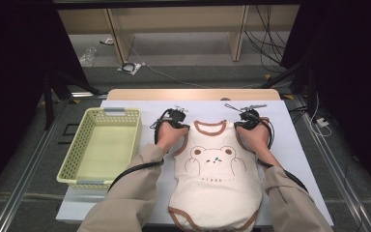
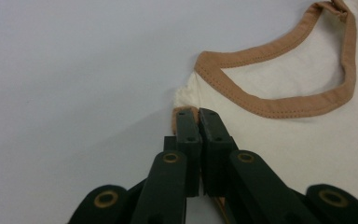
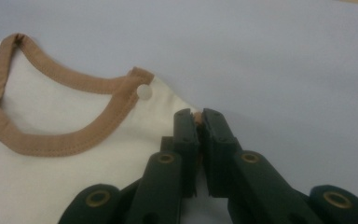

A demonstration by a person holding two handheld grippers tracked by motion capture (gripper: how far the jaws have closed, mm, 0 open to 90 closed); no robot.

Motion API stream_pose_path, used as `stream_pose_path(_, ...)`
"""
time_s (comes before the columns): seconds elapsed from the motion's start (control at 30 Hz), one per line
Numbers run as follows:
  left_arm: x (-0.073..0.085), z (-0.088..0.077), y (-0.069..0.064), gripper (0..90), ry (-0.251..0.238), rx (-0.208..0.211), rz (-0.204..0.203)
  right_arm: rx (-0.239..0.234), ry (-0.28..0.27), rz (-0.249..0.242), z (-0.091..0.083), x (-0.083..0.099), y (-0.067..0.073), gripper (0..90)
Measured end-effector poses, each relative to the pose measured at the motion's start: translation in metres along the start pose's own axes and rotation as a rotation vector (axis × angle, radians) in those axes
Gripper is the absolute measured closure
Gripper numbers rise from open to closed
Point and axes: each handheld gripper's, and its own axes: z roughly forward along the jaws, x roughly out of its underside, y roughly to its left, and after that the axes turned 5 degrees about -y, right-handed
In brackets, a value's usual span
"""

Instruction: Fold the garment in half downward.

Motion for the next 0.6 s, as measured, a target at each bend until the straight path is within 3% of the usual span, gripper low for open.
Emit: stream_pose_path(0.6, -0.031, -0.026, 0.002, 86.9, -0.138, -0.025, -0.008, 0.038, -0.164, 0.012, -0.023, -0.025, 0.0, 85.6)
